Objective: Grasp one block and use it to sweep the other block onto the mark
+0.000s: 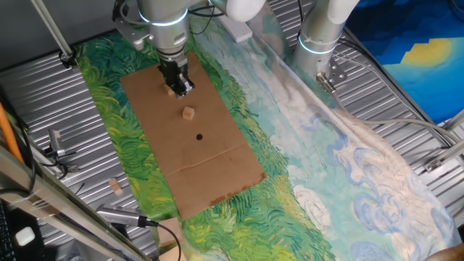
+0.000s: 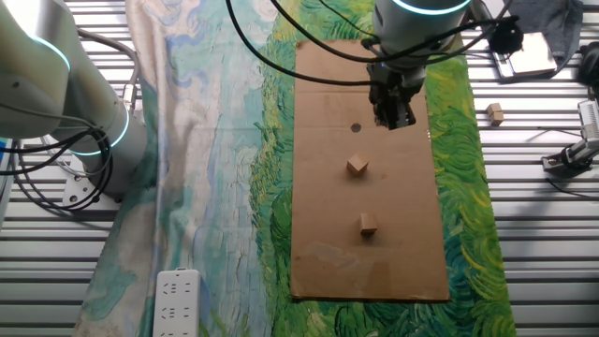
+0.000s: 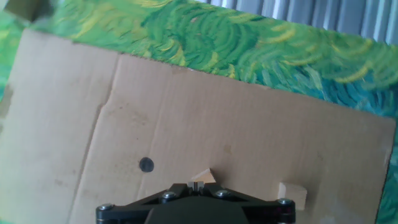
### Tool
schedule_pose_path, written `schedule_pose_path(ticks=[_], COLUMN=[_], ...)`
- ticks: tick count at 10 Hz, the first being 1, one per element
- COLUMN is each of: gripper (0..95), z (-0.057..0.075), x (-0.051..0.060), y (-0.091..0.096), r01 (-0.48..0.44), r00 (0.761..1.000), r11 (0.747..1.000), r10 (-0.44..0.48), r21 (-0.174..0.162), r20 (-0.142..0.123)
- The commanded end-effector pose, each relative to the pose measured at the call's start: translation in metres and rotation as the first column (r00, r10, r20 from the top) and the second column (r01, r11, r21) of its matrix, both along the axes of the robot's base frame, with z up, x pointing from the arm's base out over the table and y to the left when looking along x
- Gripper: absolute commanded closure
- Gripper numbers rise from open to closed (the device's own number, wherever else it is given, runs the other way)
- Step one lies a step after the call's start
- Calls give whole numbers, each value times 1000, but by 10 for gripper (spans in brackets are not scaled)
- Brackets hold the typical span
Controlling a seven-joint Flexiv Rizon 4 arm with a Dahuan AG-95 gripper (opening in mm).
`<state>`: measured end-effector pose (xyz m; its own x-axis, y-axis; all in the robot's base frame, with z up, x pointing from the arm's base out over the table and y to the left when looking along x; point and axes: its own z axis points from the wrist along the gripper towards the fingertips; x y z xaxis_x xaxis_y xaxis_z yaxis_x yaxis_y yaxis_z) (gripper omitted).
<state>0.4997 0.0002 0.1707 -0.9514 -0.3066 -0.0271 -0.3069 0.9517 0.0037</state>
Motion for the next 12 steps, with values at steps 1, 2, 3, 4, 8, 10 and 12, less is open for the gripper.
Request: schedule_pose_path(ticks=[1,2,3,4,8,10,12], gripper=[950,950,950,950,950,950,950], z=[0,0,0,0,-1,-1,-1], x=[-1,-1,-1,-2,-5,-5,-5], y=[0,0,0,0,0,0,0], r01=[-99,-140,-151,-160,-197,-195,-192], r00=[995,990,989,987,980,981,981], r11=[995,990,988,987,980,981,981], r10=[99,140,151,160,197,195,192], r21=[-6,-10,-18,-20,-19,-21,7], r20=[1,0,-3,-3,3,2,12])
